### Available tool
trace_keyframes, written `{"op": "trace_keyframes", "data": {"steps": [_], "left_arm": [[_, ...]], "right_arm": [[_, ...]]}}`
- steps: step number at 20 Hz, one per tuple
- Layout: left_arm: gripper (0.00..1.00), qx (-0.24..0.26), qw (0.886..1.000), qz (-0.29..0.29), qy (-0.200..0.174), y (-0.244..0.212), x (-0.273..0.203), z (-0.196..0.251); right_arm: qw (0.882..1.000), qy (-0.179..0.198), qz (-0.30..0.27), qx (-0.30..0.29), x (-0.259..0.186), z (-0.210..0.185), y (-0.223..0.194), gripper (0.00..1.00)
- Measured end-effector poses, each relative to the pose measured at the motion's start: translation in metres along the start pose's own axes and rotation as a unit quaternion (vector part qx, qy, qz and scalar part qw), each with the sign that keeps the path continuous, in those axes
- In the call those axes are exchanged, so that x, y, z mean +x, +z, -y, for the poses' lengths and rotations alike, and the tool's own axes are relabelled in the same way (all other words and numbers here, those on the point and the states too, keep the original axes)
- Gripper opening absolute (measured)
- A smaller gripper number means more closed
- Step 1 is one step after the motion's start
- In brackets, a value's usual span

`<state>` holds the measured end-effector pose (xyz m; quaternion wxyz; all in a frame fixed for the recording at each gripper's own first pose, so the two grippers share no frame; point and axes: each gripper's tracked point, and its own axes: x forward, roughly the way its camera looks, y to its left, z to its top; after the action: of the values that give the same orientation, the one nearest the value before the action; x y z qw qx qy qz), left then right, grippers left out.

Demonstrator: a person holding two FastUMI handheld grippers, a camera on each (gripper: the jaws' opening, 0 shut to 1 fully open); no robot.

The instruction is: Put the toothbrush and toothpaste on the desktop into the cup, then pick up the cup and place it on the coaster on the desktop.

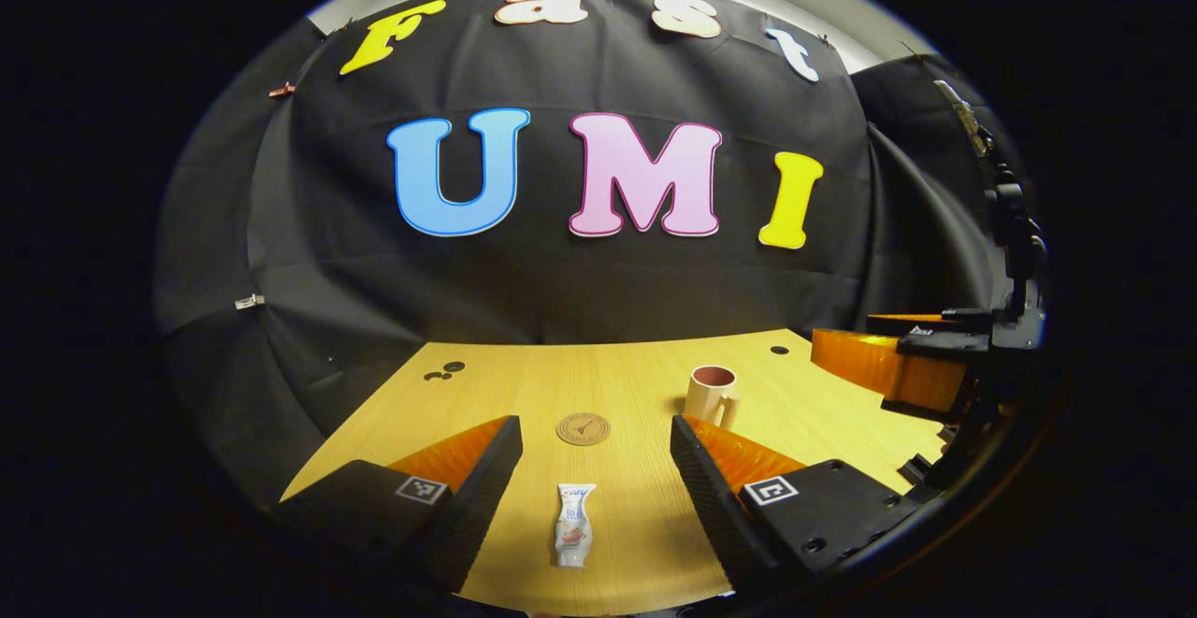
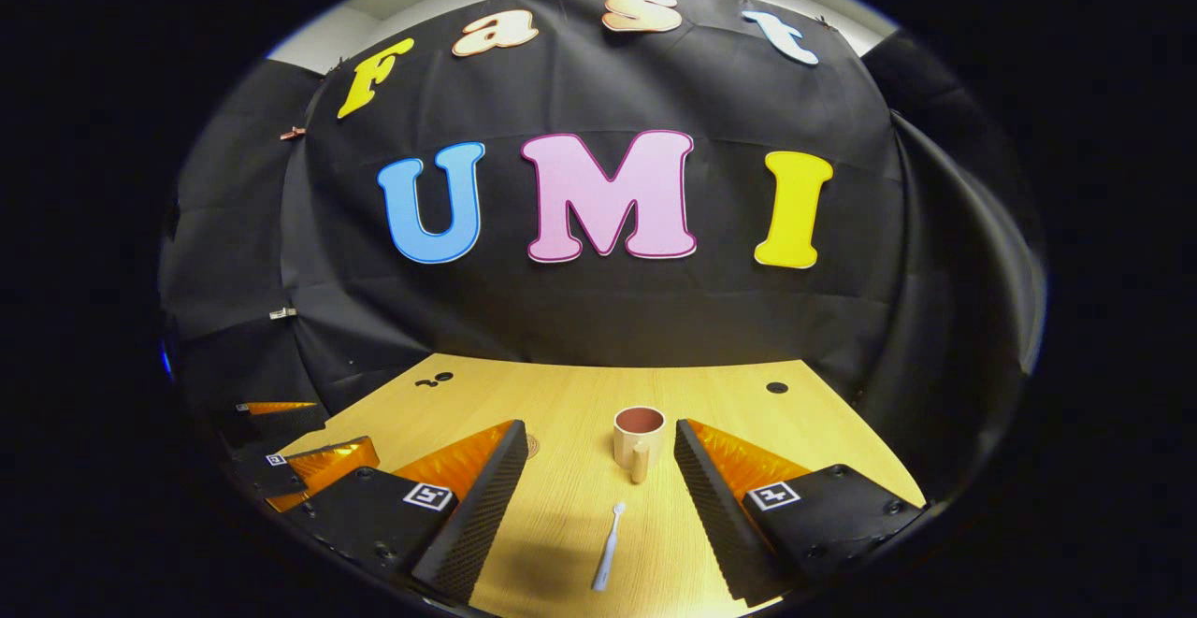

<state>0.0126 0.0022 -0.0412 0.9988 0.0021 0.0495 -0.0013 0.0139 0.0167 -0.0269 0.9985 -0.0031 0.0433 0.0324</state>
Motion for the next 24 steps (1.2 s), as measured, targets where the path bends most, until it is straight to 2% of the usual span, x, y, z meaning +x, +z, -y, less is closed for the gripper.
{"op": "trace_keyframes", "data": {"steps": [5, 14, 16, 18, 24], "left_arm": [[0.99, 0.004, 0.999, -0.045, 0.009, -0.032, 0.014, -0.004], [0.99, 0.002, 0.99, -0.138, 0.029, -0.099, 0.061, -0.021], [0.97, 0.005, 0.986, -0.166, 0.029, -0.116, 0.071, -0.025], [1.0, 0.005, 0.98, -0.196, 0.029, -0.133, 0.082, -0.024], [0.96, 0.011, 0.956, -0.289, 0.04, -0.182, 0.11, -0.029]], "right_arm": [[1.0, -0.006, -0.025, -0.003, 0.016, 0.009, -0.013, 0.97], [0.996, 0.013, -0.086, 0.003, 0.047, 0.018, -0.045, 0.97], [0.995, 0.016, -0.099, 0.007, 0.052, 0.022, -0.053, 0.98], [0.993, 0.017, -0.115, 0.007, 0.056, 0.026, -0.064, 0.97], [0.983, 0.002, -0.184, 0.026, 0.06, 0.053, -0.108, 0.97]]}}
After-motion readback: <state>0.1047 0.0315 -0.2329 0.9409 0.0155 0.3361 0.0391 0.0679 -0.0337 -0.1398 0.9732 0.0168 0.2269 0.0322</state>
